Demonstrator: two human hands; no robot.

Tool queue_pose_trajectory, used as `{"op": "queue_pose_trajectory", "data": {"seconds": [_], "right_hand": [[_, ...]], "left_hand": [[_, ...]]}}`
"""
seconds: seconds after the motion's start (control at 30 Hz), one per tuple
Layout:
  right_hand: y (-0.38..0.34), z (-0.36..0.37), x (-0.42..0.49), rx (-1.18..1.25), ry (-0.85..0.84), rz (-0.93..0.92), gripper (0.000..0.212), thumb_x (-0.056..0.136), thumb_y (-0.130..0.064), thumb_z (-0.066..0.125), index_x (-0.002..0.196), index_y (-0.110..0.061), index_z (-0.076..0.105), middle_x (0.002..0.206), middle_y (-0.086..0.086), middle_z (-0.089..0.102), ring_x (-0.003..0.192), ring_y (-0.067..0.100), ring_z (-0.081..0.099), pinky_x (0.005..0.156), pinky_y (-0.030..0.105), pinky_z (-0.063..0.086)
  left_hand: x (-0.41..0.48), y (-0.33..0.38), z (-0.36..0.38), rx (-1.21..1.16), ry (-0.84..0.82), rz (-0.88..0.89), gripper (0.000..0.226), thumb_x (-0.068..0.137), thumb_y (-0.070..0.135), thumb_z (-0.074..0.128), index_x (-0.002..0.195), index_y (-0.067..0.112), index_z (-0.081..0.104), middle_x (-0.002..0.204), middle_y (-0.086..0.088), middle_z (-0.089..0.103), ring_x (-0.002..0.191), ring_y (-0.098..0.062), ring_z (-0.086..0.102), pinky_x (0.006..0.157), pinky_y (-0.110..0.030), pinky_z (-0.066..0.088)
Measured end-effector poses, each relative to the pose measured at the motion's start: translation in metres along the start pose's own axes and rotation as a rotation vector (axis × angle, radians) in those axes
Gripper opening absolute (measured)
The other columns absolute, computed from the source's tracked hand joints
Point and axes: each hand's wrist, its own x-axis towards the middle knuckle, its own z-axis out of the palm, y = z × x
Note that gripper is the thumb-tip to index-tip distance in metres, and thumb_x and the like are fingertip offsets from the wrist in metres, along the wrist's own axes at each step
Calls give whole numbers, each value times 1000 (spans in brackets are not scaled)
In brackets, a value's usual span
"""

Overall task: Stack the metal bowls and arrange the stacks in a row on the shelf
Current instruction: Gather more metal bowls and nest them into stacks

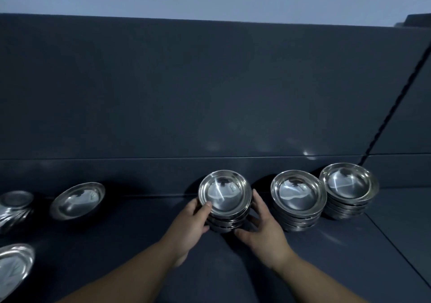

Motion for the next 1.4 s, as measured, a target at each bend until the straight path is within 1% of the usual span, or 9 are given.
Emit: {"op": "queue_pose_trajectory", "data": {"seconds": [0.3,0.53,0.6,0.7,0.77,0.87,1.07,1.23,1.4], "right_hand": [[20,-13,14,-39,-12,-15,114,53,-36,75,145,-51,9,146,-15,44,134,5,44,113,40,38],[26,-18,13,-72,-24,-16,111,54,-41,74,151,-31,21,146,-10,46,133,6,45,113,38,37],[25,-19,10,-118,-21,-5,111,55,-43,76,150,-31,20,148,-9,43,135,6,42,115,37,35],[9,-22,-8,-274,22,-1,92,65,-25,81,144,-19,34,133,-11,46,127,5,43,109,12,28],[6,-20,-21,-387,55,25,64,72,-16,78,130,-16,50,115,-9,50,117,11,50,90,0,28],[6,1,-43,-504,30,68,48,76,-25,74,121,-17,60,117,0,57,116,16,57,92,9,33],[-32,91,-80,-636,-116,-48,57,83,-33,67,135,-22,46,137,0,45,124,16,48,102,18,34],[-69,190,-109,-714,-245,-173,65,86,-46,60,143,-28,36,145,-3,37,132,17,39,109,26,36],[-97,269,-133,-787,-336,-261,67,85,-50,58,144,-29,34,150,-1,31,136,23,34,112,32,33]], "left_hand": [[17,1,30,10,129,62,33,98,39,42,131,41,46,129,9,59,117,-10,58,86,-25,50],[13,7,38,123,154,-10,14,99,42,39,105,44,52,124,6,60,113,-12,59,90,-27,51],[9,13,37,215,147,-27,21,91,56,41,107,48,52,128,6,59,114,-13,58,98,-34,49],[1,16,30,316,189,-22,64,76,73,38,133,46,43,146,9,44,132,-13,44,110,-41,38],[-11,16,23,406,221,-19,66,88,62,38,146,31,32,153,6,34,139,-14,33,116,-36,28],[-38,7,-5,670,220,6,64,95,47,45,150,21,26,155,-1,31,142,-16,30,114,-26,23],[-115,-13,-103,1206,387,144,67,92,46,49,150,25,23,160,-3,10,148,-23,4,120,-32,8],[-185,-24,-198,1330,540,194,68,85,50,51,145,24,35,157,-10,23,145,-32,17,119,-44,16],[-247,-42,-279,1354,596,73,71,87,55,46,148,24,28,158,-8,18,147,-30,9,119,-42,13]]}}
